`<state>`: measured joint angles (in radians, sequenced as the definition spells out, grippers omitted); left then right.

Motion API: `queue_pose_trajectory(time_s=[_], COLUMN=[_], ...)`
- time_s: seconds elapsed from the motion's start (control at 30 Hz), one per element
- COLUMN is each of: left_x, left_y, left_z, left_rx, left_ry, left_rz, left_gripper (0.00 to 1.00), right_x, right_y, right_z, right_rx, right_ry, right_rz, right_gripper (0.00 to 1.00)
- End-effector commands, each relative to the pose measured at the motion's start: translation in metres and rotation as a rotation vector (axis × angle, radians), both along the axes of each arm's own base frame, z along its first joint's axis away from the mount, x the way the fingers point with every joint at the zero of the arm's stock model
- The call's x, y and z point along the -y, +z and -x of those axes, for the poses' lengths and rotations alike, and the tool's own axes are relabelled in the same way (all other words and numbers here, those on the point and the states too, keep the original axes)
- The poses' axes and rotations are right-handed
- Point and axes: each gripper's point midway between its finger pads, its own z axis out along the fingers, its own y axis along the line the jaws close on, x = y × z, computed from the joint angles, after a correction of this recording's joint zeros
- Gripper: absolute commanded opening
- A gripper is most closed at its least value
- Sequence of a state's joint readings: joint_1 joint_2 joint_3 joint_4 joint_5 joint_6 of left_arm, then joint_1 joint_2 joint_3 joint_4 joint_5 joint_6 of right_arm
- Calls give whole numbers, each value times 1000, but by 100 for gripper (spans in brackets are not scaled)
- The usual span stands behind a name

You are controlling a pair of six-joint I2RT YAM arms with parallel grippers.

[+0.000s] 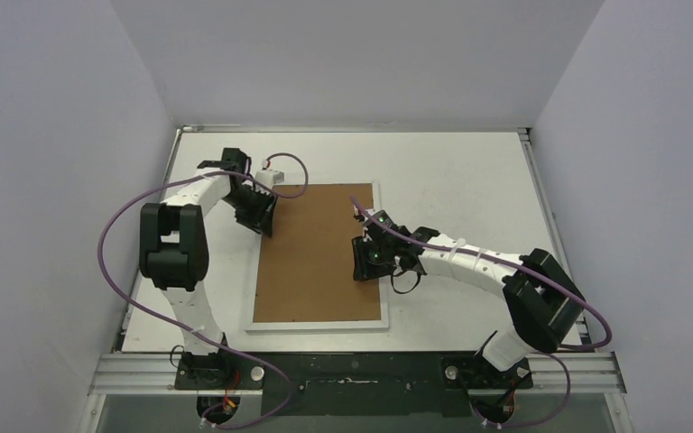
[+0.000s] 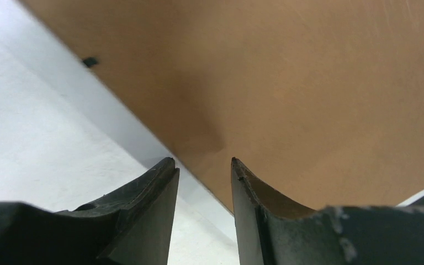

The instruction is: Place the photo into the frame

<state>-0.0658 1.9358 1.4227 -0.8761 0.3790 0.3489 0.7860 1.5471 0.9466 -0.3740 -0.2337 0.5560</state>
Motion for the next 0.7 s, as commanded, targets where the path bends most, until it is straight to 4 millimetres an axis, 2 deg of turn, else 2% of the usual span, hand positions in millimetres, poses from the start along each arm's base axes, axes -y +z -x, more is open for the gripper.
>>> queue_pose_trajectory(time_s=[0.0,0.17,0.43,0.6,0.67], left_x=[19,33,28,19,15], left_y=[18,23,5,3,8], left_z=[18,33,47,46,43], left_rx=[12,12,-40,-53,-53], left_ry=[-88,-166,-178,-148,-130], left_rz=[32,15,-11,-6,13], left_gripper=[39,39,39,38,38], right_x=[5,1,7,7,4], right_y=[-6,-13,-40,-32,-16], right_z=[5,10,20,11,-1], right_rx=[44,35,-8,0,2], right_ry=[10,27,43,42,21], right_rz=[72,75,93,91,32], right_gripper=[29,28,27,28,41])
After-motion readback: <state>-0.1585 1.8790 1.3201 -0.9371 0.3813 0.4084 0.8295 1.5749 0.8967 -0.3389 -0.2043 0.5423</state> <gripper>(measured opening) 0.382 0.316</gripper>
